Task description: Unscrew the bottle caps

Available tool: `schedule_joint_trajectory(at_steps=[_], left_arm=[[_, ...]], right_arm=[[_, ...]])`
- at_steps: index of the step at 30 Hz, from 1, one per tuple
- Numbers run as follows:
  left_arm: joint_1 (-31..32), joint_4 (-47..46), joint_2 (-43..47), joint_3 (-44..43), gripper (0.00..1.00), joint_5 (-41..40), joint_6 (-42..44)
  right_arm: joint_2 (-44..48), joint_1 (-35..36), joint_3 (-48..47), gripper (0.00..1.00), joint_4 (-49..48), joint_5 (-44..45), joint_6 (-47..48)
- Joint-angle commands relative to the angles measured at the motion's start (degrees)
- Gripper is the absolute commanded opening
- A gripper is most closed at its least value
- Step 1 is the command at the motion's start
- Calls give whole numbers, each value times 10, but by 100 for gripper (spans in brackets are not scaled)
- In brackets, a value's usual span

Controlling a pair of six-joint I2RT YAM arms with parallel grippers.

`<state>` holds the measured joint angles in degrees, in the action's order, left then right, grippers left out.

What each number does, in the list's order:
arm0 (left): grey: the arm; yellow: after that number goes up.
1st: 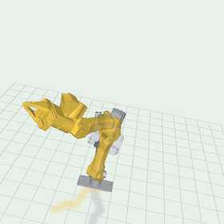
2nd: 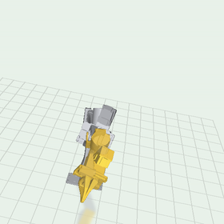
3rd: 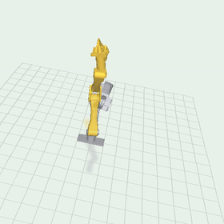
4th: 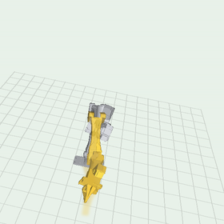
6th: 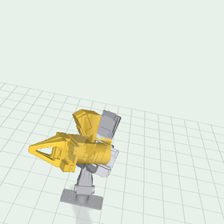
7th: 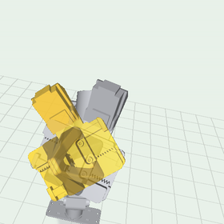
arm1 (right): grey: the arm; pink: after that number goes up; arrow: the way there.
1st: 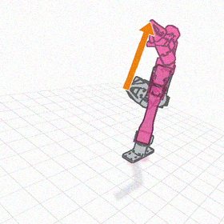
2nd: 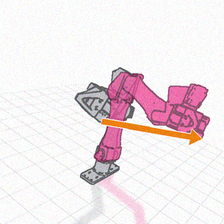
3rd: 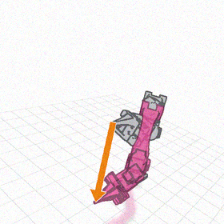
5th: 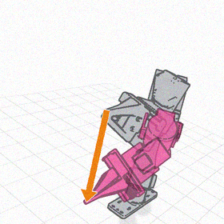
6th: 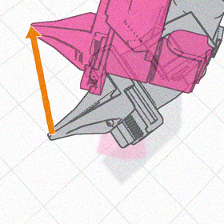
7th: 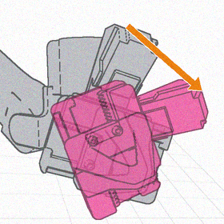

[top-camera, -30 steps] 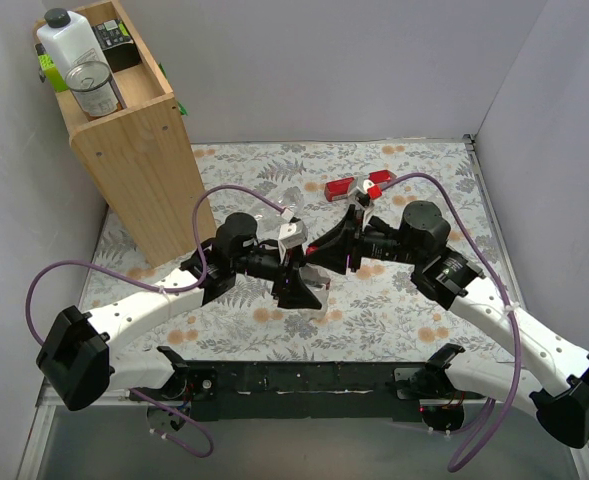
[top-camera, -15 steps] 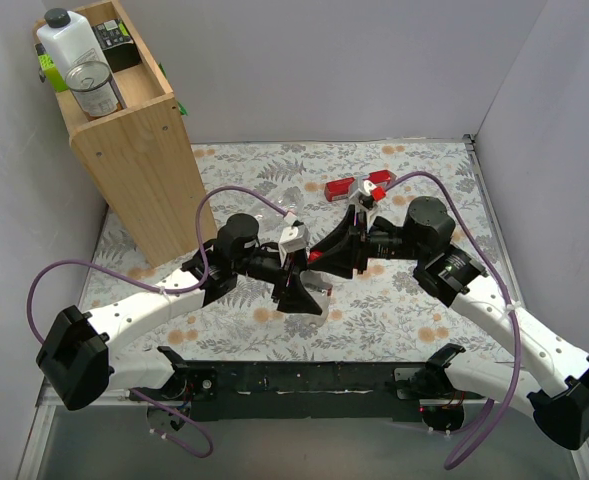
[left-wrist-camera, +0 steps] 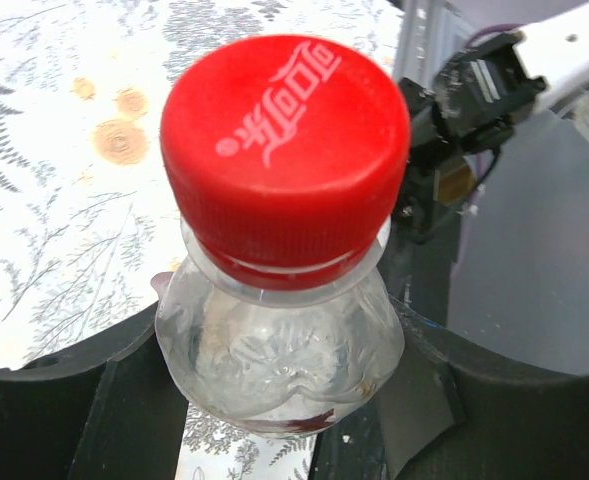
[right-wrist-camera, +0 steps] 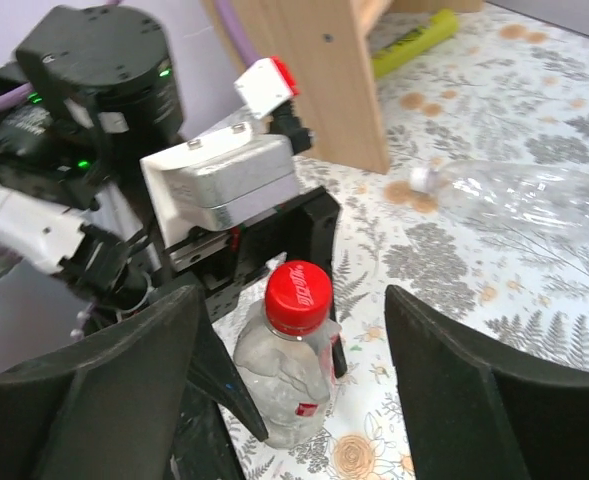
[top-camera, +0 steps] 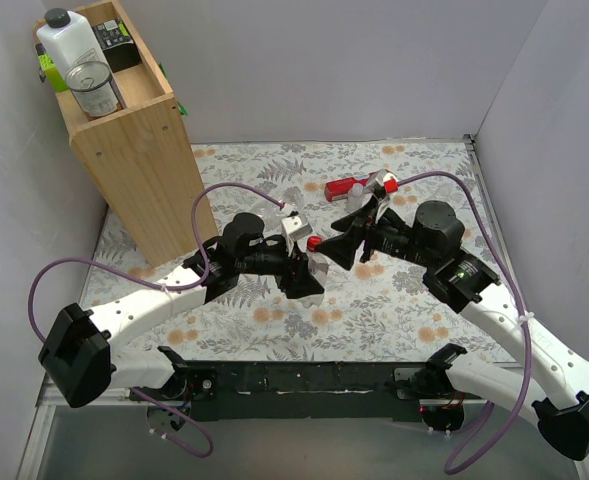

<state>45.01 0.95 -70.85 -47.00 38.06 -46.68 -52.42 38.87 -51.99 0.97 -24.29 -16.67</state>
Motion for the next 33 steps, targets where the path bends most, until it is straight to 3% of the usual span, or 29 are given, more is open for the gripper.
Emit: schedule_joint_trajectory(at_steps=[1, 3, 4, 10, 33], left_arm=[[2, 19, 0, -24, 18, -69, 10], [2, 21, -3, -26, 18, -76, 8], [2, 22, -3, -25, 18, -76, 7], [2, 28, -10, -27, 18, -94, 6], [2, 40, -13, -29, 17, -156, -3]], right_arm=[[4, -1, -17, 74, 15, 101, -28], [-3, -1, -11, 68, 1, 99, -45], [-6, 1, -5, 60, -4, 94, -50], [-22, 10, 1, 49, -46, 72, -76], [-56, 37, -3, 45, -19, 94, -93]])
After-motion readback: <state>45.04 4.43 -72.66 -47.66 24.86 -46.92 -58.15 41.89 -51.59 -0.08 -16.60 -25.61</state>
